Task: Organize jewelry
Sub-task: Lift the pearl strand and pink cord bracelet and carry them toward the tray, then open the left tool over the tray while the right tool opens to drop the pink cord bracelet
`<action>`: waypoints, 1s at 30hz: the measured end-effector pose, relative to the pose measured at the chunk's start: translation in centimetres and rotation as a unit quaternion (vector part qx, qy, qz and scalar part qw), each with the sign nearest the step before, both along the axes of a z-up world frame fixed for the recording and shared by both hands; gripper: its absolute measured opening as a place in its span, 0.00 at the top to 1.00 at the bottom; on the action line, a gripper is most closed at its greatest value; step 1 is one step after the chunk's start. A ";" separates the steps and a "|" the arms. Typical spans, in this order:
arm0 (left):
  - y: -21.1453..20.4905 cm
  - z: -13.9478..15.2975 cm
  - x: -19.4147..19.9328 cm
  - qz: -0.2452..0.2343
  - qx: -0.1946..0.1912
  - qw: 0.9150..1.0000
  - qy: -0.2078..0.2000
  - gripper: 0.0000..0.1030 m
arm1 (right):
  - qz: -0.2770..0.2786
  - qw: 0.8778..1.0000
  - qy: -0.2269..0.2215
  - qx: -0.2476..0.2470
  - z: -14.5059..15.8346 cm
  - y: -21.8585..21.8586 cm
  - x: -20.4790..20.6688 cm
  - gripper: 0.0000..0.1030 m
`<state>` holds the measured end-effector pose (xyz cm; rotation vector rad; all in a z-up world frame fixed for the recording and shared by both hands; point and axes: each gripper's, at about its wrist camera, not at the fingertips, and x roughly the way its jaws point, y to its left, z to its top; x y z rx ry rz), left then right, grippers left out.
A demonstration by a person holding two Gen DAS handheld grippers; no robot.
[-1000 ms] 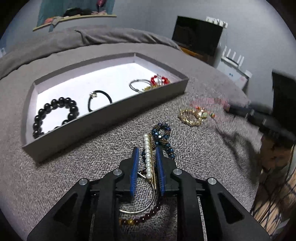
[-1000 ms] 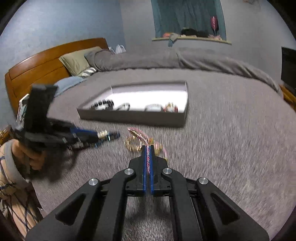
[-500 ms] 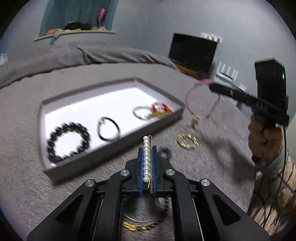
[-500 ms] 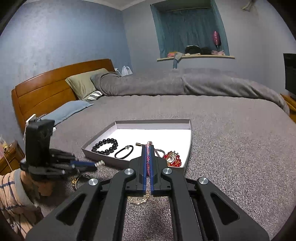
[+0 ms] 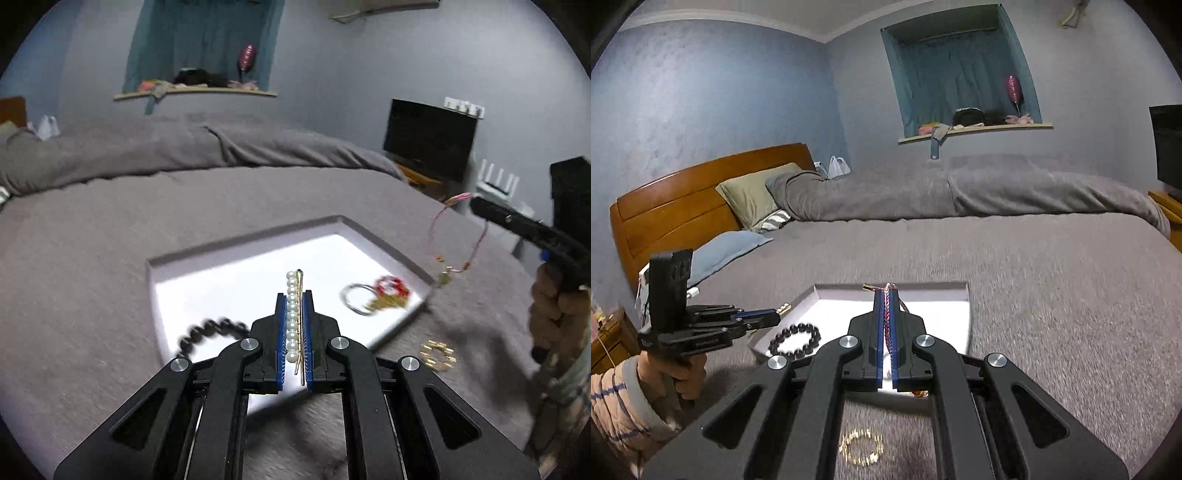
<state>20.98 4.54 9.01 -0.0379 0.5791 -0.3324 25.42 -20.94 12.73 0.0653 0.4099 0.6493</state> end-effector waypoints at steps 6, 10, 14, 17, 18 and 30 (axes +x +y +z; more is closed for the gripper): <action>1.2 -1.1 2.4 0.043 0.000 0.999 0.009 0.92 | 0.002 1.000 0.004 0.001 -0.4 2.1 2.1 0.98; 1.4 -2.0 3.6 0.044 -0.007 0.999 0.025 0.92 | 0.025 0.999 0.032 0.010 -1.5 3.8 3.5 0.98; 1.1 -2.4 4.2 0.038 -0.008 0.999 0.037 0.92 | 0.050 0.996 0.067 0.021 -3.0 5.5 5.0 0.98; 1.2 -3.0 4.8 0.038 -0.004 0.998 0.051 0.92 | 0.035 0.996 0.087 0.004 -4.4 5.9 5.9 0.98; 1.2 -3.3 5.2 0.040 -0.003 0.997 0.059 0.92 | 0.024 0.995 0.095 -0.005 -4.9 5.9 6.4 0.98; 1.4 -4.5 6.0 0.047 -0.001 0.995 0.092 0.68 | -0.057 0.989 0.118 -0.069 -7.0 4.4 8.0 0.83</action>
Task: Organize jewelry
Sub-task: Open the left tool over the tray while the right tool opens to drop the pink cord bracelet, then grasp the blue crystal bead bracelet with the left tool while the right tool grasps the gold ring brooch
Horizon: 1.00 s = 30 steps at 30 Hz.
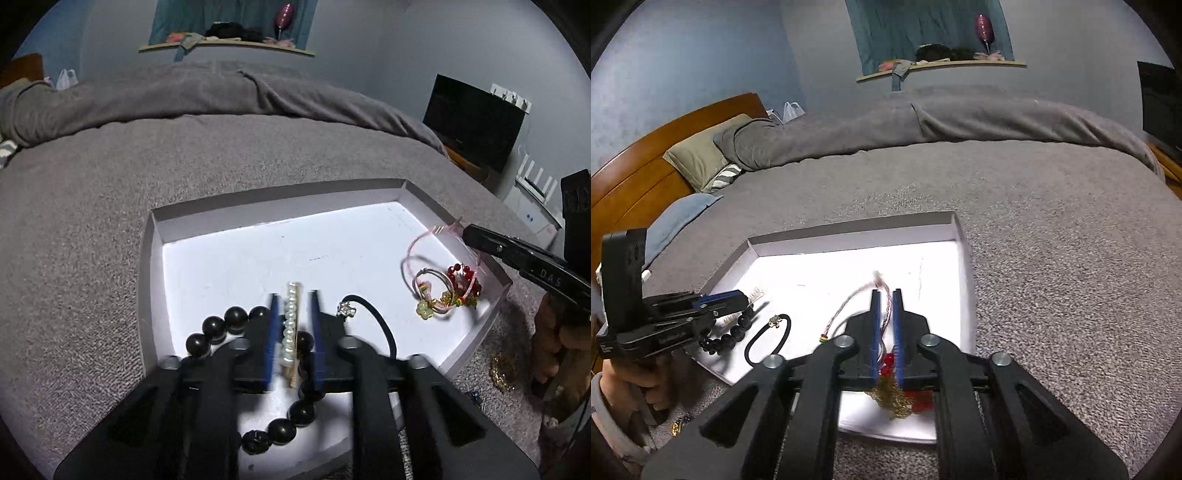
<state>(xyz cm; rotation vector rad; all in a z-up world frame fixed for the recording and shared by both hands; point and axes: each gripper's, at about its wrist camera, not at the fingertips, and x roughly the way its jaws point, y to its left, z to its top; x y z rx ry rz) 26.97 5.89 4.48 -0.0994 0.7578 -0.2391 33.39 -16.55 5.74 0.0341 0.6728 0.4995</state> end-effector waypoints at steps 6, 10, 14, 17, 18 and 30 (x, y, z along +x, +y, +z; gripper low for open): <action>0.4 1.1 -1.8 0.002 -0.007 0.999 -0.037 0.30 | -0.003 1.000 -0.023 0.007 0.9 -1.5 -1.9 0.65; 0.3 1.8 -3.7 -0.001 -0.011 0.999 -0.050 0.29 | 0.004 0.999 -0.037 0.005 1.6 -2.2 -3.7 0.64; -0.2 2.5 -6.3 -0.024 -0.007 0.997 -0.069 0.29 | 0.020 0.999 -0.041 0.003 1.7 -2.9 -5.9 0.60; -0.9 2.4 -7.7 -0.034 -0.013 0.997 -0.068 0.29 | 0.026 0.999 -0.030 0.000 1.1 -3.3 -7.0 0.60; -1.2 2.3 -8.2 -0.039 -0.013 0.997 -0.067 0.29 | 0.028 0.999 -0.027 -0.004 0.7 -3.4 -7.3 0.60; -7.2 0.8 -11.0 -0.119 0.014 0.991 -0.062 0.29 | 0.065 0.997 0.004 -0.038 -2.3 -3.0 -10.1 0.60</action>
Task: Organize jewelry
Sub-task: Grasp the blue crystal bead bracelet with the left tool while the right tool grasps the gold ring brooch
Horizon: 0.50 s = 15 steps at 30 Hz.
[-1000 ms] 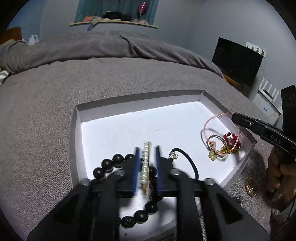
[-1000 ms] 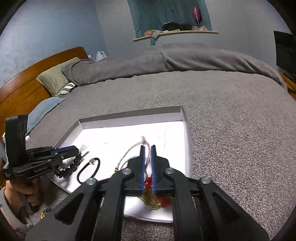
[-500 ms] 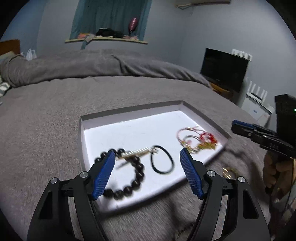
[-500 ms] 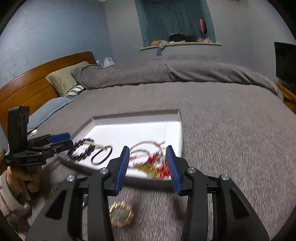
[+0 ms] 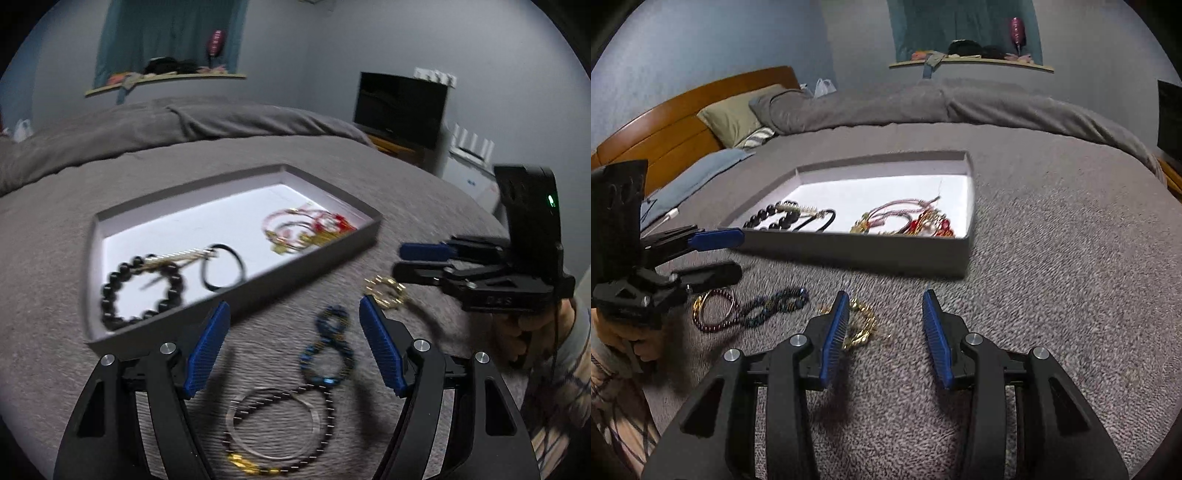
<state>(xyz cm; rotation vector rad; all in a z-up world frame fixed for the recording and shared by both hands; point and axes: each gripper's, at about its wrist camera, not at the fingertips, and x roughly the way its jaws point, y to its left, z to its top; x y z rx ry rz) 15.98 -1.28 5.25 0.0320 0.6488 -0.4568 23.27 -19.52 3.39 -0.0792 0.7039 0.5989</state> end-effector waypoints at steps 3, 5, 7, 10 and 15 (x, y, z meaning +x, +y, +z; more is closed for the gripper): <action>-0.7 -0.6 -0.1 -0.008 0.013 1.000 0.004 0.29 | 0.005 1.000 0.001 0.002 0.1 0.1 -0.1 0.58; -0.9 -0.9 -0.2 -0.010 0.015 1.000 0.006 0.29 | 0.007 1.000 0.000 0.002 0.1 0.1 -0.1 0.53; -1.1 -1.2 -0.3 -0.014 0.016 1.000 0.011 0.29 | 0.009 1.000 0.000 0.002 0.1 0.1 -0.3 0.52; -1.6 -1.7 -0.2 -0.024 0.022 0.999 0.020 0.40 | 0.017 1.000 0.000 -0.001 0.1 0.2 -0.6 0.51; -2.2 -2.7 0.4 -0.030 0.032 0.998 0.042 0.53 | 0.022 1.000 0.005 -0.004 -0.3 0.3 -0.9 0.50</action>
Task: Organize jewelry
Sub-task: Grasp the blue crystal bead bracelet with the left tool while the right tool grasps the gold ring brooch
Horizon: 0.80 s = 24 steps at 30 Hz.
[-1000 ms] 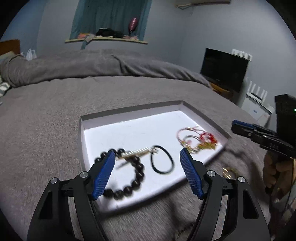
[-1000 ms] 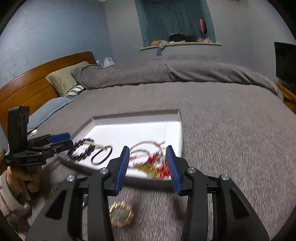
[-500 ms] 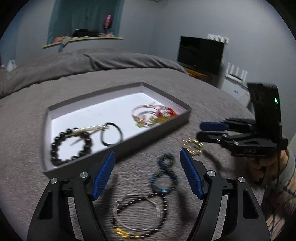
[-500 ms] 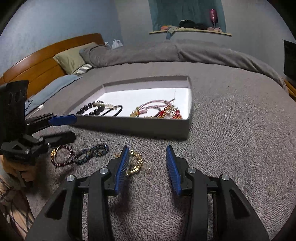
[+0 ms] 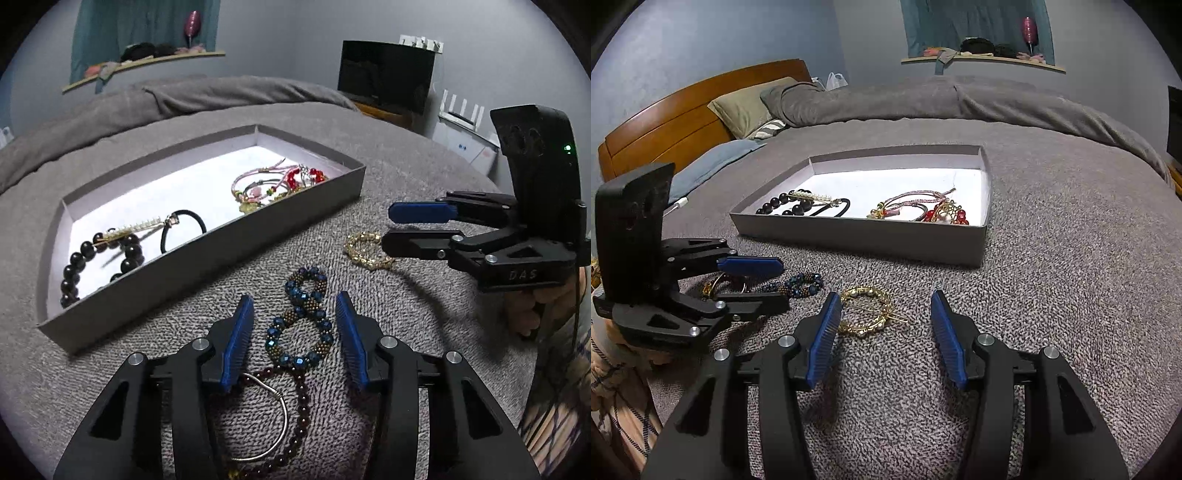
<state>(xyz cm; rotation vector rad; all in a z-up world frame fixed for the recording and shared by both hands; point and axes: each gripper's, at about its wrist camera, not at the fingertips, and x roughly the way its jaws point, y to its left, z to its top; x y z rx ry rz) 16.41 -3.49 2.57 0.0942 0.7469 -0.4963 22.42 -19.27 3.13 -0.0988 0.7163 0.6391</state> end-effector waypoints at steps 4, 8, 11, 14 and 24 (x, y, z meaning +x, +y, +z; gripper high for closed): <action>0.0 -0.3 0.4 0.004 0.001 1.000 0.010 0.53 | 0.002 1.000 0.000 0.002 0.0 0.0 -0.2 0.44; -0.2 -0.6 0.5 0.004 0.007 1.000 0.017 0.53 | 0.008 1.000 0.001 -0.003 -0.1 0.3 -0.4 0.44; -0.4 -0.8 0.7 0.001 0.011 1.000 0.022 0.54 | 0.015 1.000 0.005 -0.008 -0.3 0.6 -0.4 0.44; -0.6 -0.7 0.6 -0.007 0.013 1.000 0.021 0.75 | 0.023 0.999 0.010 -0.019 -0.6 1.1 -0.4 0.39; -0.2 0.6 0.1 0.011 -0.007 1.000 -0.007 0.92 | 0.027 0.998 0.011 -0.064 -1.7 2.6 -0.6 0.36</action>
